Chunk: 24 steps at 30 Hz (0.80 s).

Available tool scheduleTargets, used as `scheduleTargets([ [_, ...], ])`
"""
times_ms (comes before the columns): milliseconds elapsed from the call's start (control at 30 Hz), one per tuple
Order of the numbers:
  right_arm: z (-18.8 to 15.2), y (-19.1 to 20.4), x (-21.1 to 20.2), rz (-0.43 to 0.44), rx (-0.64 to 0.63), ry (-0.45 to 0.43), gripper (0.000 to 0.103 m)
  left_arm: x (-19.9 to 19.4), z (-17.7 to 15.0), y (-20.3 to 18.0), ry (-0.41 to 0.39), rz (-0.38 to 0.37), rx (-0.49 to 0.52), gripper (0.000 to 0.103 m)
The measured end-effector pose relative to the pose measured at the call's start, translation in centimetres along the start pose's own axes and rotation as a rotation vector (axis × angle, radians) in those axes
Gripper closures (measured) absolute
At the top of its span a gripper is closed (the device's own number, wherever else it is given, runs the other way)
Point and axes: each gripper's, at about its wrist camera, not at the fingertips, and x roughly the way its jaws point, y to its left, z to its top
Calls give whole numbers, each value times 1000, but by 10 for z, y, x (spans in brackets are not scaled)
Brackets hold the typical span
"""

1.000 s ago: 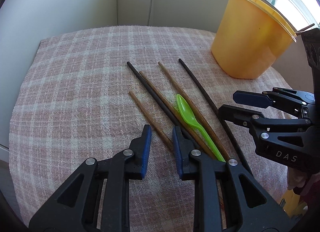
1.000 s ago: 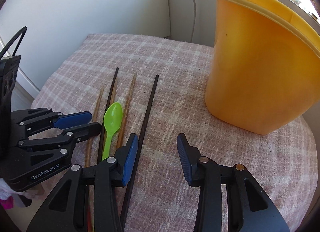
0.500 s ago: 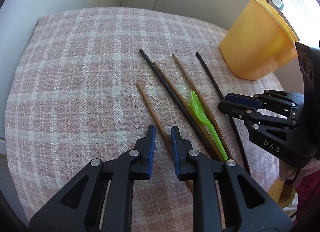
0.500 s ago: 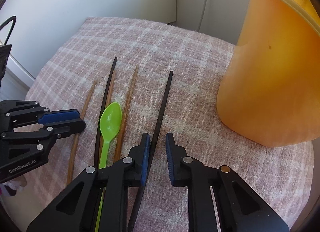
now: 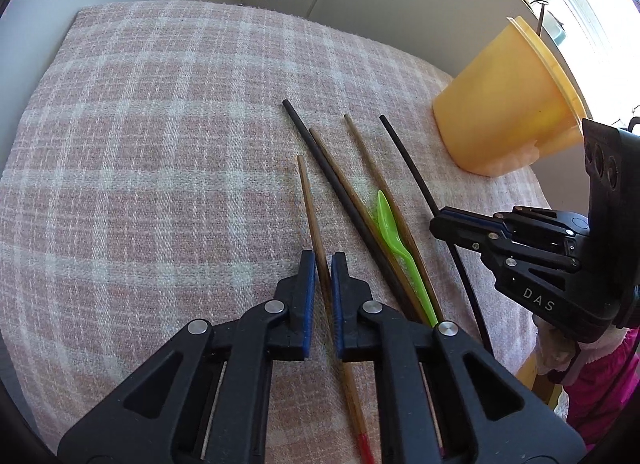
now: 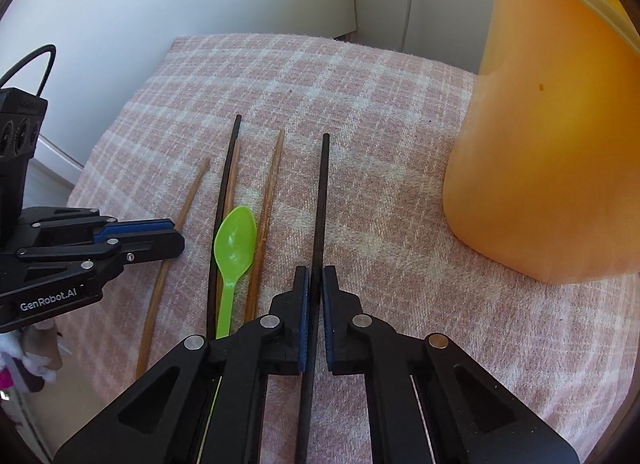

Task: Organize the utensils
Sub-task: 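Close the right tool on a black chopstick while the left tool grasps a wooden chopstick, then lift both held chopsticks upright and carry them over the yellow container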

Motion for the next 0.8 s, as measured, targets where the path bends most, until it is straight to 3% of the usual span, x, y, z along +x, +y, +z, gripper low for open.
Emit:
scheduleTargets([
  [167,-4,0,-12,21,9,-39,99,-24,-8,3,-80,-13,11,99],
  [500,-9,-4,-43,31,27,-130,99,-69,-18,12,-155,-57,14,100],
  [800,-21,-11,-94,30,27,-265,99,-130,-22,-13,-321,-84,94,100],
])
